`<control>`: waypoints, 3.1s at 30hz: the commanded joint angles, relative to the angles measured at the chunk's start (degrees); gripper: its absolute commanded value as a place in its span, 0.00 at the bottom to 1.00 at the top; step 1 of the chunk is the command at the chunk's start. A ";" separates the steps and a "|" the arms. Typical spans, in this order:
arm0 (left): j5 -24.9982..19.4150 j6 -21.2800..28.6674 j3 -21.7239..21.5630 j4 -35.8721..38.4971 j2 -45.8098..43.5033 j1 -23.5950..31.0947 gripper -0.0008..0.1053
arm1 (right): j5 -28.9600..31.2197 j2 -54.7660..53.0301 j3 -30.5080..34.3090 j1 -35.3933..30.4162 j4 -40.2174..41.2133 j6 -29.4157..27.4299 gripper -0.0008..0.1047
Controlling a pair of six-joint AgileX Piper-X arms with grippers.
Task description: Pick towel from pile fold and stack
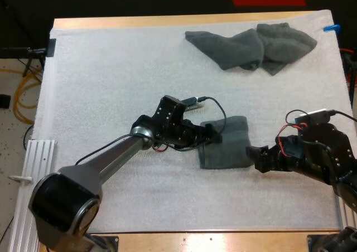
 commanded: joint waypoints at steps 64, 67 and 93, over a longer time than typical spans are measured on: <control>-47.34 49.11 -7.28 37.26 -10.57 46.96 1.00 | 0.28 -0.34 -0.54 0.09 -0.11 -0.69 0.75; -44.39 48.36 -9.31 37.66 -13.32 46.88 1.00 | 0.28 -0.34 -0.54 0.09 -0.11 -0.69 0.75; -32.40 40.88 -9.63 37.24 -43.82 24.94 1.00 | -0.80 4.91 -0.54 -18.57 -1.51 -8.72 0.75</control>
